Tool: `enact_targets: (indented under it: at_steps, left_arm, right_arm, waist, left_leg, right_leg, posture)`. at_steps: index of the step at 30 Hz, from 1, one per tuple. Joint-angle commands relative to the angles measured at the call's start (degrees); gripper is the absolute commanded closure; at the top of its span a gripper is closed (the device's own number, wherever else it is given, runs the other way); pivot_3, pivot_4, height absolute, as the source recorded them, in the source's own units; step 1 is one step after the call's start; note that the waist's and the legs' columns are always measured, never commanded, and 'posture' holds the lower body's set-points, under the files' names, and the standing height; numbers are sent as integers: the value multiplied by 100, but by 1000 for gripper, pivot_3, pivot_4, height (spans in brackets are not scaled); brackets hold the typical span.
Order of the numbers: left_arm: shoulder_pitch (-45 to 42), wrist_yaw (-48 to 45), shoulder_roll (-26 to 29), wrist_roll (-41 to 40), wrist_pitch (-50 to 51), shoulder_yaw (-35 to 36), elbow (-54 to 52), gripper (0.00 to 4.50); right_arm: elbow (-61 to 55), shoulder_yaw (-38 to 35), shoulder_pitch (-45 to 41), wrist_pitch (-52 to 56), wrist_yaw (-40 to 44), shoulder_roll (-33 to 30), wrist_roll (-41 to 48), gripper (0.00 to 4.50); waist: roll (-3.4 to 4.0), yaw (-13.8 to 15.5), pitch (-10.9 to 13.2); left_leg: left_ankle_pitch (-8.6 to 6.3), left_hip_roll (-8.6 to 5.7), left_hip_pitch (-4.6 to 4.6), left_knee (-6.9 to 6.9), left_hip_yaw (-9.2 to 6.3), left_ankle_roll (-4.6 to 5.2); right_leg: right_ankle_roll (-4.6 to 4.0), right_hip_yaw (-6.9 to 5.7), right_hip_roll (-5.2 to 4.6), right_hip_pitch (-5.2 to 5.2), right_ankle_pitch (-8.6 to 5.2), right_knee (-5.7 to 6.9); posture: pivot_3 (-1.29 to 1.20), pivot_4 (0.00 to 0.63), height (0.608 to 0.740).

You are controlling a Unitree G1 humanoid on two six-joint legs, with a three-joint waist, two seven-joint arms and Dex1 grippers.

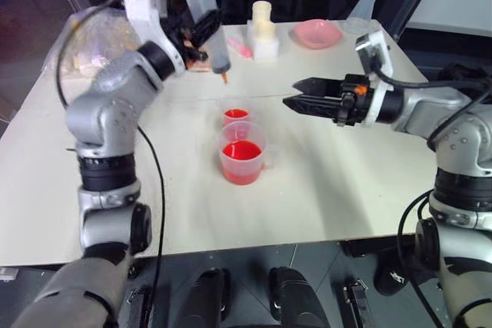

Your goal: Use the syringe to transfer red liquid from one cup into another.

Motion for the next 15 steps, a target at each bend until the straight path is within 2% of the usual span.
enact_targets:
  at_steps: [1, 3, 4, 6, 9, 13, 15]
  left_arm:
    - [-1546, 1254, -70, 143, 2758, 1151, 1051, 2973]
    - [-2091, 1565, -179, 379, 3407, 1698, 1572, 2973]
    - [-2186, 1611, -128, 454, 3578, 1705, 1780, 2973]
    - [-2214, 1803, 100, 503, 3701, 1439, 2337, 2973]
    - [-2215, 2042, 510, 91, 3711, 999, 3613, 2973]
    - [-1874, 2621, 797, -499, 3711, 535, 4358, 2973]
    - [-1567, 3055, 930, -1068, 3711, 250, 4691, 2973]
  right_arm:
    - [-21, 43, -186, -120, -1, -75, 99, 1278]
    - [59, 123, -267, -136, 33, -106, 105, 1278]
    - [81, 218, -309, -173, 128, -173, 89, 1278]
    - [76, 447, -372, -261, 365, -348, 35, 1278]
    - [-24, 943, -442, -493, 879, -769, -139, 1278]
    - [-194, 1670, -413, -1214, 1730, -1388, -627, 1278]
    - [-143, 1879, -451, -1494, 1972, -1526, -824, 1278]
  waist:
    - [-4, 13, 2]
    - [-2, 4, 1]
    - [0, 2, 0]
    - [2, 0, -1]
    - [1, -7, -1]
    - [-1, -4, 0]
    - [-1, -13, 0]
  left_leg:
    - [0, -1, -1, 5, -1, 1]
    - [-1, -4, 1, 6, 0, 3]
    - [-1, -5, 2, 4, 1, 4]
    - [2, -5, 6, 0, 1, -2]
    - [19, -4, 6, -1, 2, -33]
    - [19, -3, 3, -4, 2, -37]
    - [19, -3, 3, -5, 1, -37]
  right_leg:
    - [1, -4, 2, 0, -1, 5]
    - [5, -13, 10, 2, 0, 4]
    - [6, -13, 9, 3, 0, 4]
    - [7, -13, 2, 3, 0, 5]
    - [6, -9, -1, -4, 0, 16]
    - [6, 1, -6, -12, 0, 20]
    - [6, 1, -8, -12, 0, 19]
  posture:
    - [0, 150, 740]
    - [0, 150, 740]
    - [0, 150, 740]
    - [0, 150, 740]
    - [0, 150, 740]
    - [0, 150, 740]
    - [0, 150, 740]
